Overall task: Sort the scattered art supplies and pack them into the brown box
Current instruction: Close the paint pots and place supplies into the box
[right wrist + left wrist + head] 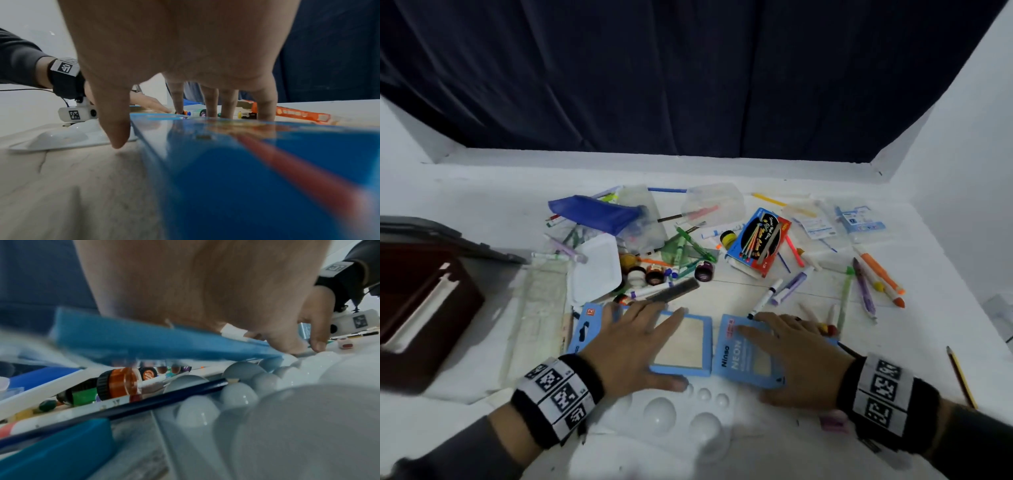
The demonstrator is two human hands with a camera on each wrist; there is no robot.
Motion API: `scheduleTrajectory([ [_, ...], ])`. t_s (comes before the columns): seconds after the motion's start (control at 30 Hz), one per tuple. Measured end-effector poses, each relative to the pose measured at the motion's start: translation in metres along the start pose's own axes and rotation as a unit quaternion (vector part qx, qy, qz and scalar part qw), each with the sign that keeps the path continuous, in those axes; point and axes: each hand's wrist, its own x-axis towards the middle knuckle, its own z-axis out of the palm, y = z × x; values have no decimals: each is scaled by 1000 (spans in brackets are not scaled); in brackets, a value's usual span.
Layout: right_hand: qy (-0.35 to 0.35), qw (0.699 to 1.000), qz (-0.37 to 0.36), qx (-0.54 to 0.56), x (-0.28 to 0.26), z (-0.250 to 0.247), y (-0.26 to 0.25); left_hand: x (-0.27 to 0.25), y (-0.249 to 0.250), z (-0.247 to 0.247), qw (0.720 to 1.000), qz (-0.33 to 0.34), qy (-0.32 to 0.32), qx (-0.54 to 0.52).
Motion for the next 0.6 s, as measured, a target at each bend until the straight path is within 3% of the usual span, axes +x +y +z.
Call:
scheduleTrajectory([
  [0.13, -13, 1000, -23, -8, 13, -8, -10, 3, 4, 0, 996, 42, 75, 14],
  [0.23, -7, 999, -35, 9, 19, -10, -15, 7, 4, 2, 994, 82, 69, 3],
  [0.43, -1, 998, -57, 27, 25, -8, -15, 13, 7, -5, 994, 111, -2, 6],
  [0.53, 12, 998, -54, 30, 24, -11, -11, 15, 3, -10, 995, 102, 22, -9],
  [0.6, 23, 998, -46, 39, 22, -13, -7, 15, -2, -13, 992, 101, 76, -20],
])
